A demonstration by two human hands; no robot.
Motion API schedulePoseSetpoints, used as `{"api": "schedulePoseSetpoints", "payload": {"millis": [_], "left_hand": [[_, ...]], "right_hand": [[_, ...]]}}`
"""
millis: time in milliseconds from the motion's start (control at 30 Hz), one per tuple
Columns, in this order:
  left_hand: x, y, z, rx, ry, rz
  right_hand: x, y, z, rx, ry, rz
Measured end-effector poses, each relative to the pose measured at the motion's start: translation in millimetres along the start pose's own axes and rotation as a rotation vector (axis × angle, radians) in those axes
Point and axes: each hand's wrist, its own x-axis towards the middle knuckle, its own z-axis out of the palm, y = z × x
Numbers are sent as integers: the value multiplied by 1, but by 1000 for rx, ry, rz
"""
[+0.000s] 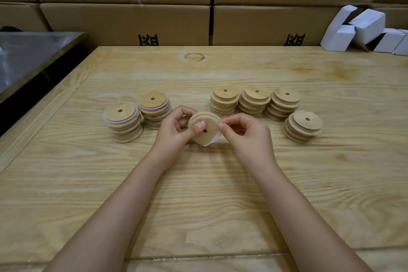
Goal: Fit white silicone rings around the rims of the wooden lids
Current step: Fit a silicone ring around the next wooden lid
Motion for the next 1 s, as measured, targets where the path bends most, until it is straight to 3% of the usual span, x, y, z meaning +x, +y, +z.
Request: {"api": "schedulePoseSetpoints", "payload": {"millis": [233, 500, 1000], "left_hand": [[-4, 2, 6, 116, -34, 38], [-3, -1, 8, 83, 46, 46], [0, -3, 4, -49, 12, 31]], "right_hand": [[-1, -1, -3, -97, 28, -81], [-6, -3, 1, -333, 103, -317], [3, -2, -5, 10, 20, -35]]}}
